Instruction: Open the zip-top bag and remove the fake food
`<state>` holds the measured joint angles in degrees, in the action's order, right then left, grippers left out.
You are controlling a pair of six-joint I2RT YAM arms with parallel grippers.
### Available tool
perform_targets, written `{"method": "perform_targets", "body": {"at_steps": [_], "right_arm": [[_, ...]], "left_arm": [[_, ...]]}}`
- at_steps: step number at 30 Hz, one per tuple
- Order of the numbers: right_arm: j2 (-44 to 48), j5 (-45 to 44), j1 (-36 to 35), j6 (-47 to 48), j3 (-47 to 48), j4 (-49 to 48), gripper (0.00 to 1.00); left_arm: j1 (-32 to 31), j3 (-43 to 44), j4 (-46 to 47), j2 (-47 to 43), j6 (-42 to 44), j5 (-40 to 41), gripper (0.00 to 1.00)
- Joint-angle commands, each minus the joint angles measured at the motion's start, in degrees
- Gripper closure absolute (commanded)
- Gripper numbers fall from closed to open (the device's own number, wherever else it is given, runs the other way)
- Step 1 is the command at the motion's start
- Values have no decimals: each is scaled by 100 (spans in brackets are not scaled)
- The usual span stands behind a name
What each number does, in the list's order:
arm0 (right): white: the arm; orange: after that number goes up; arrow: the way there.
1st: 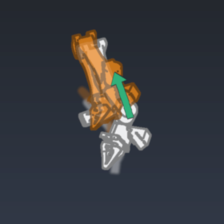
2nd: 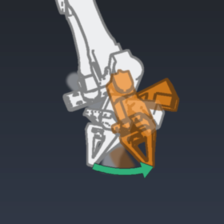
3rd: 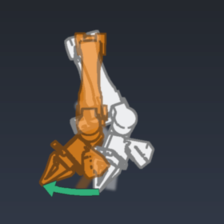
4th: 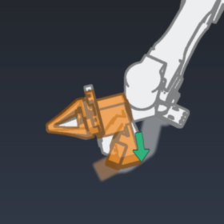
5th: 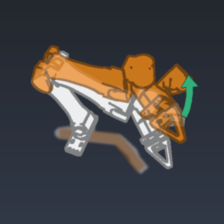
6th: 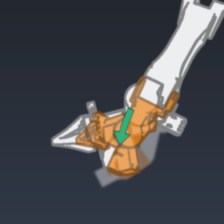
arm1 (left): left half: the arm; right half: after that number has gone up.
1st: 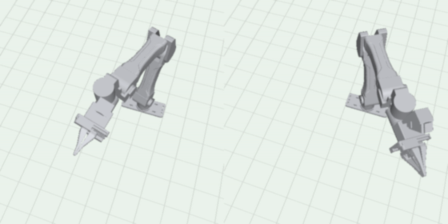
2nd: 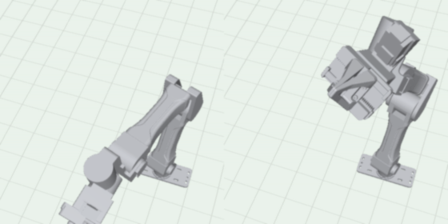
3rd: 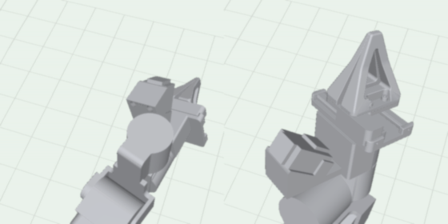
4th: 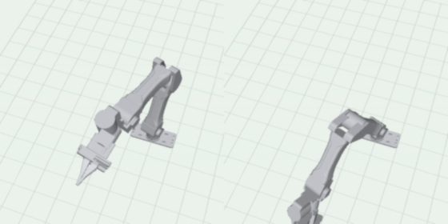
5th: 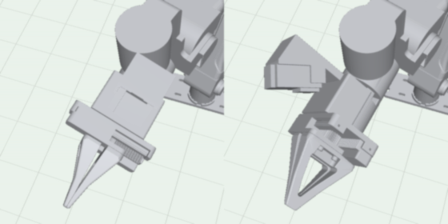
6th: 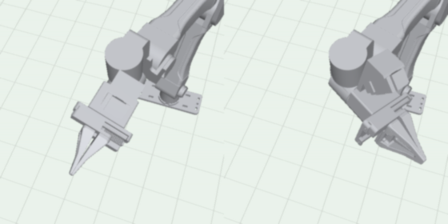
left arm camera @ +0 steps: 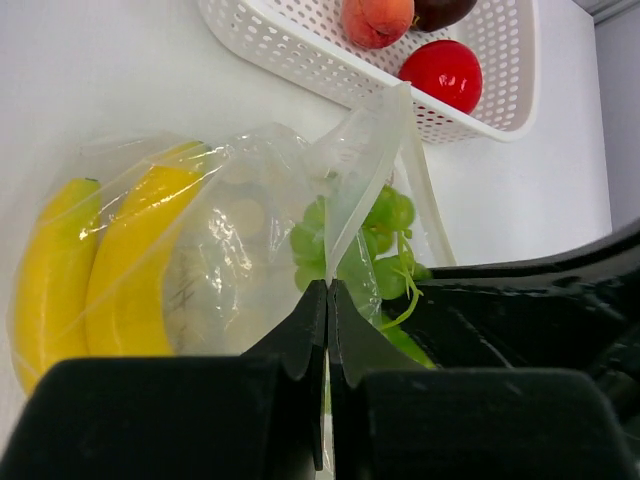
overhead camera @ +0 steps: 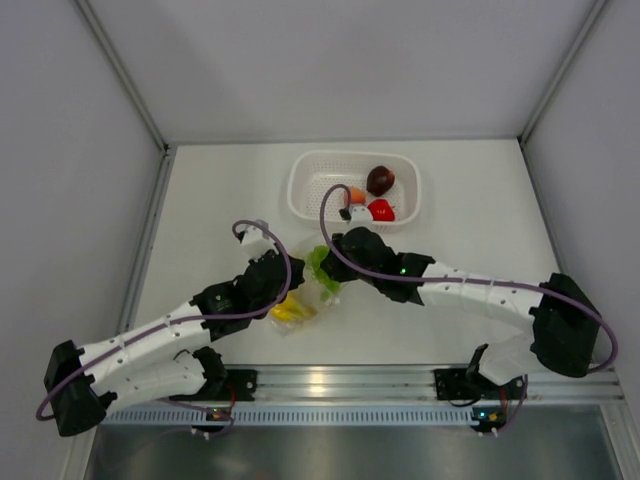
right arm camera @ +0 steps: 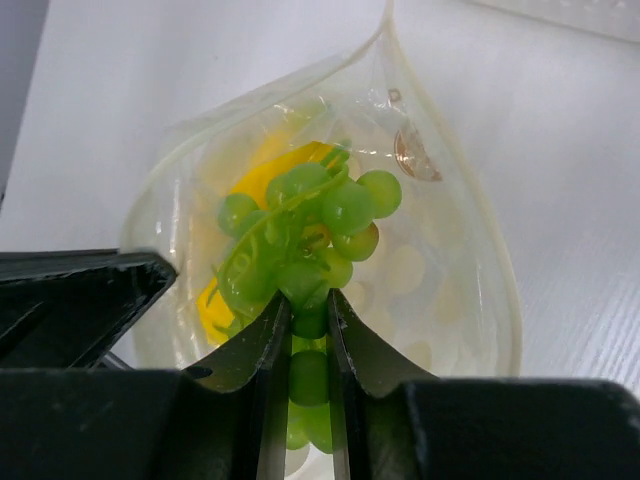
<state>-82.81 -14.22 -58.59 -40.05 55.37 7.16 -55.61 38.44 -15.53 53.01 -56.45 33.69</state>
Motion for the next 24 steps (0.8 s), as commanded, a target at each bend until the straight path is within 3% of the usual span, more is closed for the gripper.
{"method": "perform_targets", "body": {"at_steps": [1,17,24], "right_arm": [[572,-318,-118,173,0,4,100],[1530,-1092,-57,885,702,1015,100],[1539,-1013,925,1412,1510,1428,100]], "left_arm": [[-2,-3,164,-2,28,120,100],[-11,-38,164,-19,-24,94,100],[-11,-82,164,-89,-16,32,100]]}}
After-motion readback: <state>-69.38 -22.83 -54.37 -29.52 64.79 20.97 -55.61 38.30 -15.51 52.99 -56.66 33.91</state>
